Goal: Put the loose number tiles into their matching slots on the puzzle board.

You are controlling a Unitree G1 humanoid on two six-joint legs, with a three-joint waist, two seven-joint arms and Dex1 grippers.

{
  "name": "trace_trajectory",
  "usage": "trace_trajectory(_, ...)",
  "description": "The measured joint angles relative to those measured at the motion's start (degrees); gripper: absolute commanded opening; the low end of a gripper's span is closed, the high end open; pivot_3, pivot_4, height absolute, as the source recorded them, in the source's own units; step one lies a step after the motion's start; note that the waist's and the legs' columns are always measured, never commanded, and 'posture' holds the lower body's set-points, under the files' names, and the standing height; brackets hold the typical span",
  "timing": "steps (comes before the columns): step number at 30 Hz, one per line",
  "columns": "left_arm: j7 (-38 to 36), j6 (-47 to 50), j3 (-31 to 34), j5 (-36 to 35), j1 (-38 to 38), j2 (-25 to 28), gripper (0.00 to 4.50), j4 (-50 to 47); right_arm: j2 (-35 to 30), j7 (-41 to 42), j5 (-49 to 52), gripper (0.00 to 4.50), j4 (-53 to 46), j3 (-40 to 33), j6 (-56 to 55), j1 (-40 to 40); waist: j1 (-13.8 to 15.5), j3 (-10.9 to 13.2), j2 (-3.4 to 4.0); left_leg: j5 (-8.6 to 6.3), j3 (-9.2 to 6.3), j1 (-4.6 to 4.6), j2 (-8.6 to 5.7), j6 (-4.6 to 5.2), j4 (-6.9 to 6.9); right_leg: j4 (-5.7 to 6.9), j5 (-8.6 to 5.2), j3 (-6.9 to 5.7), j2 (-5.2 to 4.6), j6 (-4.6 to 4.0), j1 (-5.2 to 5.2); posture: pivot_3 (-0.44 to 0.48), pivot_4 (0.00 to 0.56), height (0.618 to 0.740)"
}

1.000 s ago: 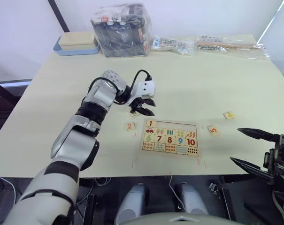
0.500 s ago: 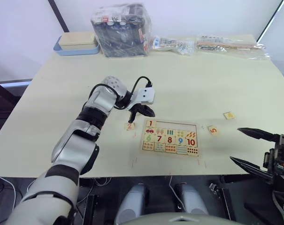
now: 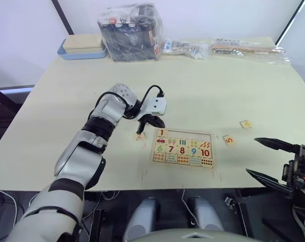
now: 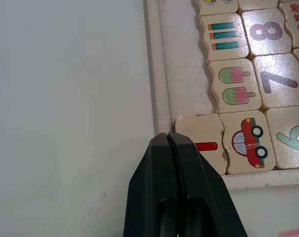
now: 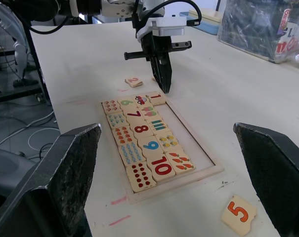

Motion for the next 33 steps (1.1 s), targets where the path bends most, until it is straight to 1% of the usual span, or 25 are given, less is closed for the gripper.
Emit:
trace_trajectory(10,-0.25,0.01,-0.09,1.34,0.43,-0.01,0.02,-0.04,0.0,-0.15,-0.01,4.5,0.0,0.0,0.0,0.0,0.01,0.0,0.0,0.0,0.0,0.0,0.0,0.0,0.0,0.0,0.0,0.0,0.0,0.0,0.0,0.0,0.15,0.74)
trace_trajectory(26,-1.05,0.95,0.18,0.96,0.87,0.42,0.02,-1.05,0.08,-0.22,-0.03,4.5,-0.02,0.0,0.0,0.03,-0.01,0.0,0.0,0.0,-0.01,0.0,0.0,0.0,0.0,0.0,0.0,0.0,0.0,0.0,0.0,0.0,0.15,0.74)
trace_trajectory(29,-0.4,4.48,3.6,-2.17,1.97,0.93,0.02,-3.58,1.15,-0.66,-0.07,4.5,-0.51,0.03,-0.03,0.69,-0.03,0.0,0.0,0.0,-0.05,-0.01,0.01,0.0,0.0,0.0,0.0,-0.02,0.0,0.0,0.0,0.0,0.15,0.74)
trace_trajectory(33,1.17,11.52,8.75,-6.66,3.96,2.67,0.02,-9.89,2.18,-1.78,-0.16,4.5,-1.2,0.04,-0.18,1.02,-0.08,-0.01,0.01,0.0,-0.05,0.02,0.02,0.0,0.0,0.02,0.0,0.0,0.0,0.0,0.0,0.0,0.15,0.74)
